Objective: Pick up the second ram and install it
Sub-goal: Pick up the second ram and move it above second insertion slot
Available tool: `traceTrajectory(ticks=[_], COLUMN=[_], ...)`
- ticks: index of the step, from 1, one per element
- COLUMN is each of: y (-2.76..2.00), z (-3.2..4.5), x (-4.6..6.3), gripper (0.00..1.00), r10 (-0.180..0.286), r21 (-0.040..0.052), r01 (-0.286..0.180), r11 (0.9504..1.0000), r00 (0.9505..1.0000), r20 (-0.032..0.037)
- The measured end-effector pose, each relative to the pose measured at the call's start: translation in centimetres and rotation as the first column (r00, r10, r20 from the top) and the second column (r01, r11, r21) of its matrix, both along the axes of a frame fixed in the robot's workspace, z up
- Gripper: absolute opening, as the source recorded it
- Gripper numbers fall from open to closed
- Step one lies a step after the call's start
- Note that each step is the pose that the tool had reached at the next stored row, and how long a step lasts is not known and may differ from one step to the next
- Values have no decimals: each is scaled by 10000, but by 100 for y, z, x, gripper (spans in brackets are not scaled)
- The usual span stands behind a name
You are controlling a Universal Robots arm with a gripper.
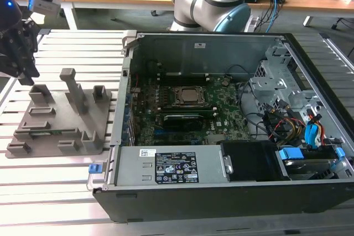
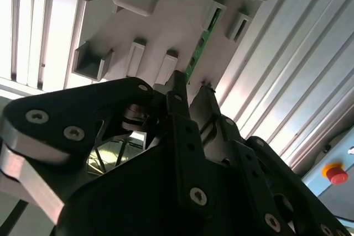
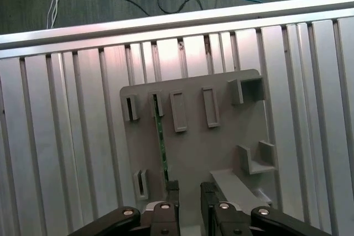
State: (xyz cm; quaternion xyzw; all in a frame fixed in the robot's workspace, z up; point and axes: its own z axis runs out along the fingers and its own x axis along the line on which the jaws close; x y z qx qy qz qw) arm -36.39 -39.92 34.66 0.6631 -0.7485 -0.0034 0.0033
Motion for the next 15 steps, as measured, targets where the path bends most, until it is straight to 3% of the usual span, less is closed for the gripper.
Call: traceTrajectory(ticks=[15], y=[0], z=[-200], x=[0], gripper=[30], r10=[0], r21=[0], r01=[0], r11=[10000], r00=[10000], r20=[1])
